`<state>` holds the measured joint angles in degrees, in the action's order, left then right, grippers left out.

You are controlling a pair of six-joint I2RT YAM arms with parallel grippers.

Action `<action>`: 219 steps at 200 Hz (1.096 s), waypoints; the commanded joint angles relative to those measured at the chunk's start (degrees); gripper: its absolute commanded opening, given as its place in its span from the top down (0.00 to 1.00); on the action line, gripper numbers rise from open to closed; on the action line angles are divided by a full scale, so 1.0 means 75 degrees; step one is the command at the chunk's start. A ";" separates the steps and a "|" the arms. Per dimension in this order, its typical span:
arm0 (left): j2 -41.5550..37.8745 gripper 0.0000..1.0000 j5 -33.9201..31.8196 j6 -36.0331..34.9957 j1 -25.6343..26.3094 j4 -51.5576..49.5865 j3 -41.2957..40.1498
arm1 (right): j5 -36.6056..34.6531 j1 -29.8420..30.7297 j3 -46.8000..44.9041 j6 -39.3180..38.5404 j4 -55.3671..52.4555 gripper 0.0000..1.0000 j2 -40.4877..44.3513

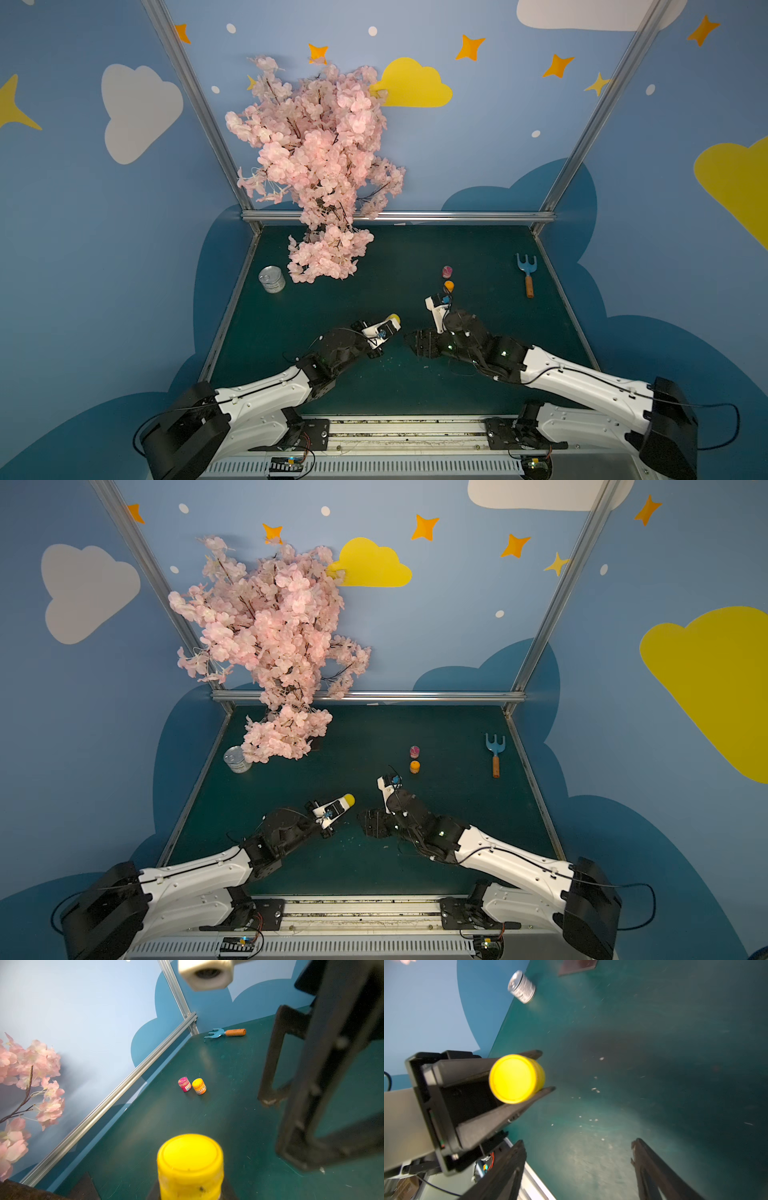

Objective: Close the paint jar lid
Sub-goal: Screw the lid onto the paint jar.

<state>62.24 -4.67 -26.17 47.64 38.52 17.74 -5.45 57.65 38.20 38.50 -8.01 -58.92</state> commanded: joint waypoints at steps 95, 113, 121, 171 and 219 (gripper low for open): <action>0.0242 0.68 0.4173 0.0478 -0.0117 -0.0611 0.0622 | 0.2242 -0.0749 -0.0581 -0.6480 0.0371 0.25 0.1883; 0.0273 0.67 0.4587 0.0487 -0.0127 -0.0703 0.0666 | 0.2835 -0.0738 -0.0754 -0.7269 0.0349 0.33 0.2119; 0.0316 0.67 0.4884 0.0496 -0.0141 -0.0808 0.0727 | 0.2976 -0.0737 -0.0889 -0.7417 0.0472 0.34 0.2229; 0.0538 0.67 0.5506 0.0525 -0.0141 -0.1128 0.0978 | 0.4173 -0.0737 -0.0830 -0.8315 0.0360 0.37 0.2214; 0.0549 0.67 0.5428 0.0513 -0.0139 -0.1153 0.0998 | 0.4228 -0.0692 -0.0518 -0.8396 0.0340 0.41 0.1575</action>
<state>66.28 34.81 -22.68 46.87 30.48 24.27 24.82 52.27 32.05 -23.00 -5.17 -46.17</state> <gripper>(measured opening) 0.328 0.591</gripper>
